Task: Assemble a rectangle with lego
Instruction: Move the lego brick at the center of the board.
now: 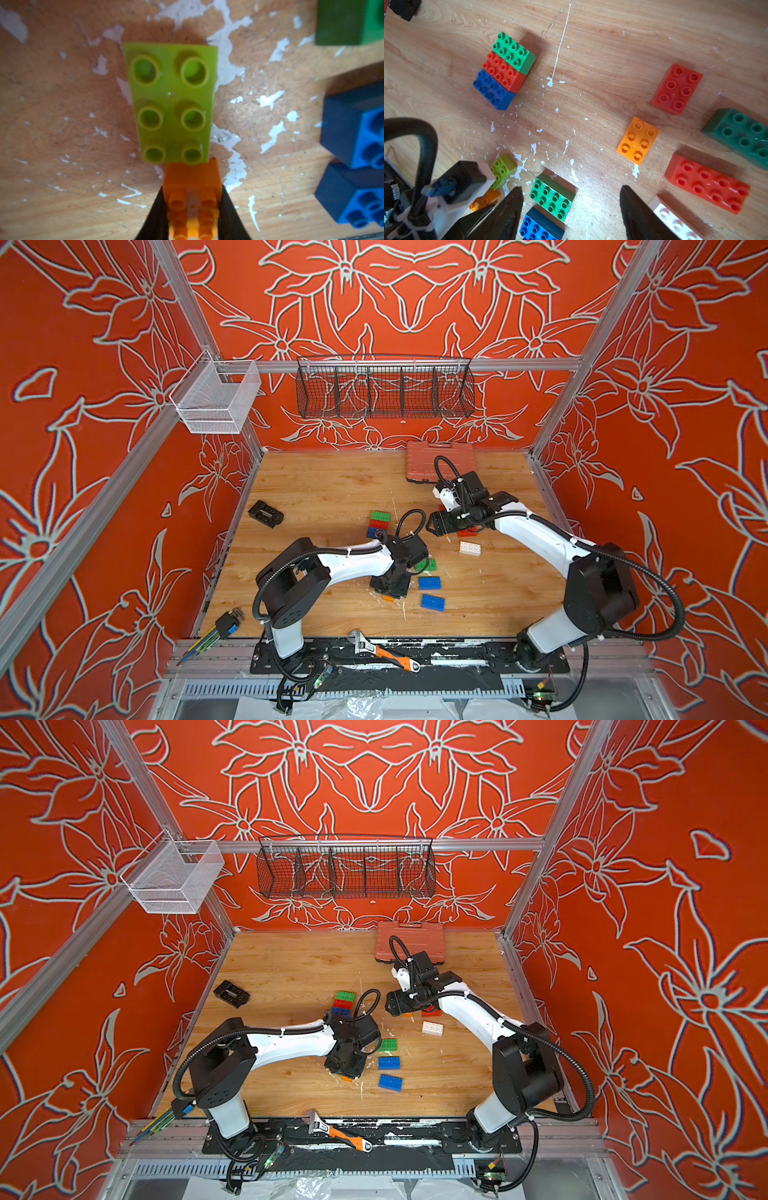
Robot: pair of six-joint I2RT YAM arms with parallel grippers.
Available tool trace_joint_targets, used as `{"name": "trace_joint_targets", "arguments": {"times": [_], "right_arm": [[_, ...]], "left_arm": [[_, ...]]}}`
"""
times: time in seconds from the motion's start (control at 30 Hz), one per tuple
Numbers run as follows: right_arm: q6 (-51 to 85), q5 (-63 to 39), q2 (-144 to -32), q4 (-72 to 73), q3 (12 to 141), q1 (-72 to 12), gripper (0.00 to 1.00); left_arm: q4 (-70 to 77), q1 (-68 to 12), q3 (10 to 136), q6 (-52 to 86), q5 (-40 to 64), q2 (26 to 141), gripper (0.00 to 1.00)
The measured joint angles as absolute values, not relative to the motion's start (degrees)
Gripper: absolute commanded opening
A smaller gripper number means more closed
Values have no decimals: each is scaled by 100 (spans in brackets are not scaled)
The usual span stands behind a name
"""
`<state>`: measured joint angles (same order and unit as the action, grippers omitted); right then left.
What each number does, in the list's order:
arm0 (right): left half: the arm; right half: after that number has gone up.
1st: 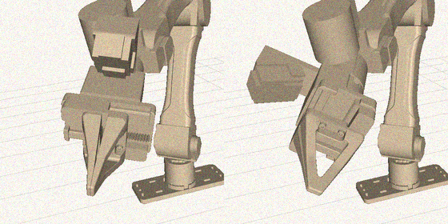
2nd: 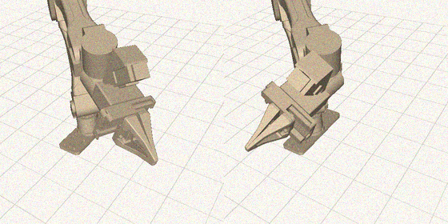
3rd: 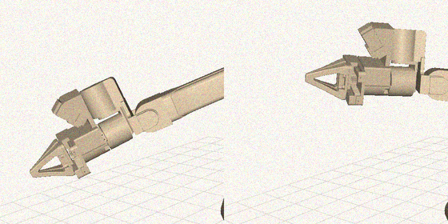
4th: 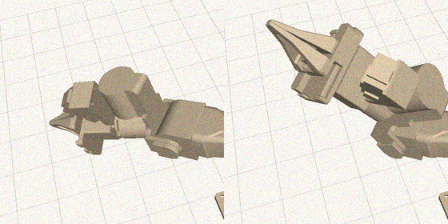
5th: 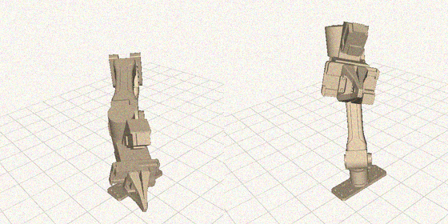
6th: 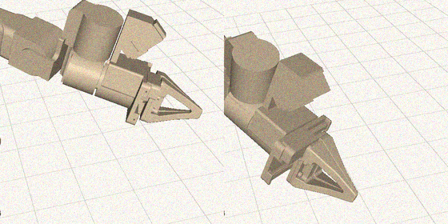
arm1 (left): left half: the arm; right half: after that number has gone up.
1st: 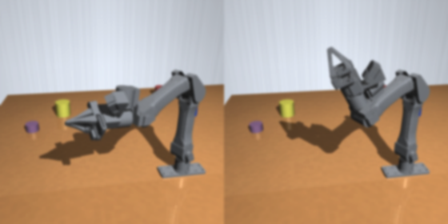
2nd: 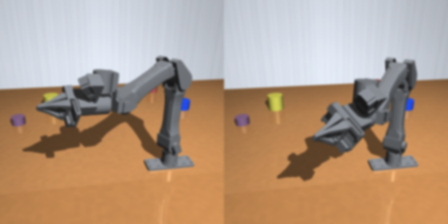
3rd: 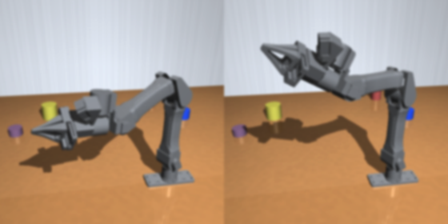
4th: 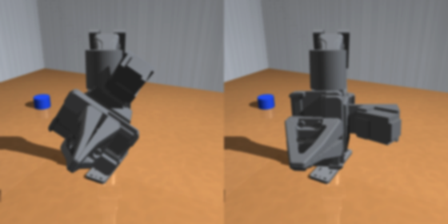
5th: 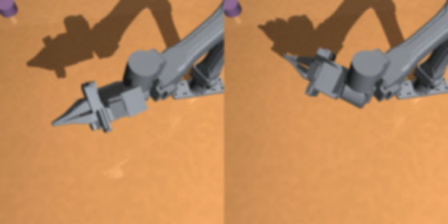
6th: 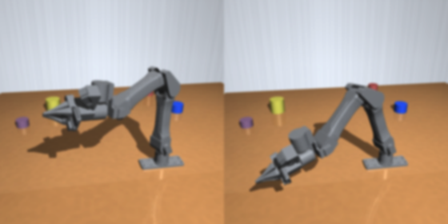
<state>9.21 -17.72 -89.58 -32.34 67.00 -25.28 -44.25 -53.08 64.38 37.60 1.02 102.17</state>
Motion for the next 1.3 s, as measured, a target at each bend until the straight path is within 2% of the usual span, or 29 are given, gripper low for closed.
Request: {"name": "trace_joint_targets", "arguments": {"times": [0.07,0.23,1.3], "right_arm": [[921,-1772,-8969,-3240,6700,-2539,75],[921,-1715,-8969,-3256,6700,-2565,75],[891,-1577,-9048,-3275,6700,-2652,74]], "left_arm": [[-4418,-5293,6429,3752,95,10210,8],[-4335,-5201,6292,3745,128,10095,3],[-4276,-4845,6318,3347,311,10103,5]]}}
